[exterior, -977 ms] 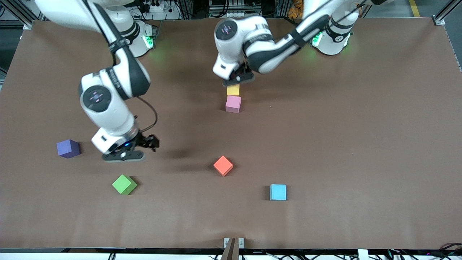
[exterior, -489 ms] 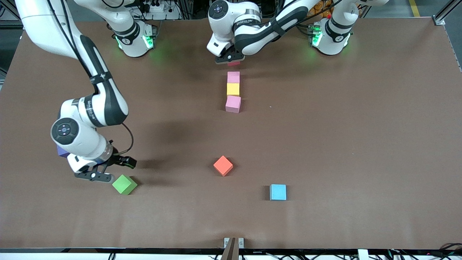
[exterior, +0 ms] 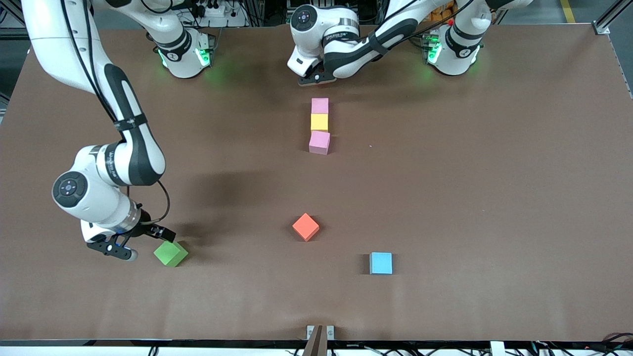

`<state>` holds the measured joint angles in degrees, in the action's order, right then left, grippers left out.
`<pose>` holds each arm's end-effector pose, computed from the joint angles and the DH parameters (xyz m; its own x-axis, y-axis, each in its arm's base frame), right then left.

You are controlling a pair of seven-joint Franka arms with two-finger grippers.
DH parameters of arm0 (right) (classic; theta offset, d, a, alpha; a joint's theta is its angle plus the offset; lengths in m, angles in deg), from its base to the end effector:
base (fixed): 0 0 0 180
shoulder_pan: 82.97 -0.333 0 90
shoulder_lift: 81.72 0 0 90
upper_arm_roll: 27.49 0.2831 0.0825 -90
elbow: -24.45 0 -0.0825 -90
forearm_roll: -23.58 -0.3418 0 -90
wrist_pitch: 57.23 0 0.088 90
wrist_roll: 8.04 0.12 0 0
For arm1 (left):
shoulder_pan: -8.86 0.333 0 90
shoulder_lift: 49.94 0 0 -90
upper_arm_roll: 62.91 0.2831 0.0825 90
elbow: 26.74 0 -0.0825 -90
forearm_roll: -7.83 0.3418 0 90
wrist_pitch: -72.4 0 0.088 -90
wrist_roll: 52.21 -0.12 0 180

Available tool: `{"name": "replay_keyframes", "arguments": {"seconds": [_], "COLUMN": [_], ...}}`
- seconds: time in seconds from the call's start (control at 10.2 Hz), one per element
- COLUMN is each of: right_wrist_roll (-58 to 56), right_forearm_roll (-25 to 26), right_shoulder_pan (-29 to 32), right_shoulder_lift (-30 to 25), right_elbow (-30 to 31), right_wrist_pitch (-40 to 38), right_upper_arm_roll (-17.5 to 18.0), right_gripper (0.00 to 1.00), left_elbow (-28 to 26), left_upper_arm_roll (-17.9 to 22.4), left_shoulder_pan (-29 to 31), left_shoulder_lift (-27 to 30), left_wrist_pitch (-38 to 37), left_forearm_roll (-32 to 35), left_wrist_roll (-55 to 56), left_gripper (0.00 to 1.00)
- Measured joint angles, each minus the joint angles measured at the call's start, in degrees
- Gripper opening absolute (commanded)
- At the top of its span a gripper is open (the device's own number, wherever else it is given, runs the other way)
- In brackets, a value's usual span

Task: Arrange blocks into number 1
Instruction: 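Place the magenta block in line while the right gripper grasps the green block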

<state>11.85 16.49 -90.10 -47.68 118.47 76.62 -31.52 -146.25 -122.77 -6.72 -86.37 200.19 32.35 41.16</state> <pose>0.6452 0.0433 0.2660 0.9320 -0.3546 0.0753 -0.3479 -0.9333 -0.0891 0.1442 -0.5043 0.2345 0.9694 0.0785 -0.2325 0.0582 -0.9940 -0.0930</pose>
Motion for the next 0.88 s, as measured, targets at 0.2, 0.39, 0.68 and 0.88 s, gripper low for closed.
{"name": "replay_keyframes", "arguments": {"seconds": [0.2,0.39,0.68,0.88], "right_wrist_roll": [-0.07,1.16,7.28,8.6], "right_forearm_roll": [-3.51,-4.87,-6.47,-6.72], "right_shoulder_pan": [-0.3,-0.3,-0.69,-0.73], "right_shoulder_lift": [2.35,4.8,8.24,10.56], "right_elbow": [-1.64,-4.44,-7.36,-9.33], "right_wrist_pitch": [0.29,0.22,0.29,0.32], "right_upper_arm_roll": [-2.07,-2.37,-2.36,-2.36], "right_gripper": [1.0,1.0,1.0,1.0], "left_elbow": [-0.23,-0.37,-0.25,-0.24], "left_upper_arm_roll": [0.25,2.73,3.66,3.96], "left_shoulder_pan": [-0.05,-0.84,-0.99,-0.98], "left_shoulder_lift": [-2.19,-4.26,-4.64,-4.64], "left_wrist_pitch": [0.69,1.34,2.95,3.83], "left_forearm_roll": [5.13,7.18,8.5,9.4], "left_wrist_roll": [0.0,-0.01,-0.14,-0.14], "left_gripper": [0.0,0.0,0.0,0.0]}}
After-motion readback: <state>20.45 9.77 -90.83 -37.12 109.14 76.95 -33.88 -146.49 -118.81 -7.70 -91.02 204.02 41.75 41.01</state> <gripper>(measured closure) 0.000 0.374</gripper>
